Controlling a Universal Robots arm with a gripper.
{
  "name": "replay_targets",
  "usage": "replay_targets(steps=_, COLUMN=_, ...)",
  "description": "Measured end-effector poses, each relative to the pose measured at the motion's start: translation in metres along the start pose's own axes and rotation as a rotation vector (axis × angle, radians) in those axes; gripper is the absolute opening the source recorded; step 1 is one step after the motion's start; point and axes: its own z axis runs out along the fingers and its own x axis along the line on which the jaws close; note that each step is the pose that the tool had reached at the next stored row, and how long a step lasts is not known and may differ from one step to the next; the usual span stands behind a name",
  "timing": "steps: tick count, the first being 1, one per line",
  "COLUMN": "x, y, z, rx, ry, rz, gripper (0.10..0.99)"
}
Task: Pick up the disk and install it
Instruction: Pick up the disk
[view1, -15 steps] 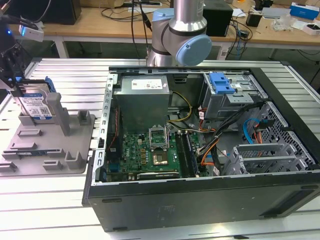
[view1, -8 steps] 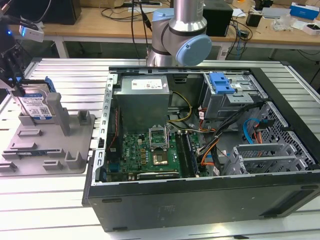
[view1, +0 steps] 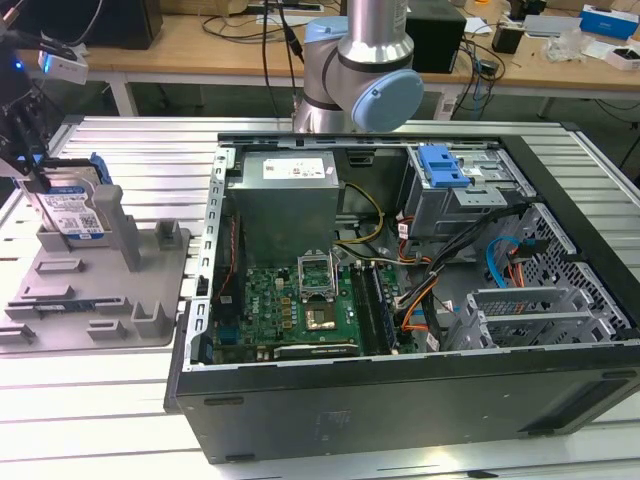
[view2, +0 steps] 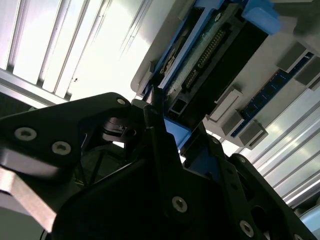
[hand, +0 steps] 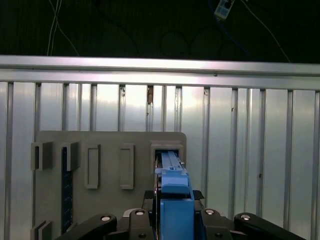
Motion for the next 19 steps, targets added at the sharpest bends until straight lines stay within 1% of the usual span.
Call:
replay_targets(steps=10, x=0.0, y=0.0, z=-0.0001, rx=0.0, ry=-0.0001, rz=0.0, gripper=0.369)
replay_targets(steps=19, x=0.0001, y=0.0001, z=-0.0085, rx=0.0, ry=0.0, rz=0.0, gripper=0.369)
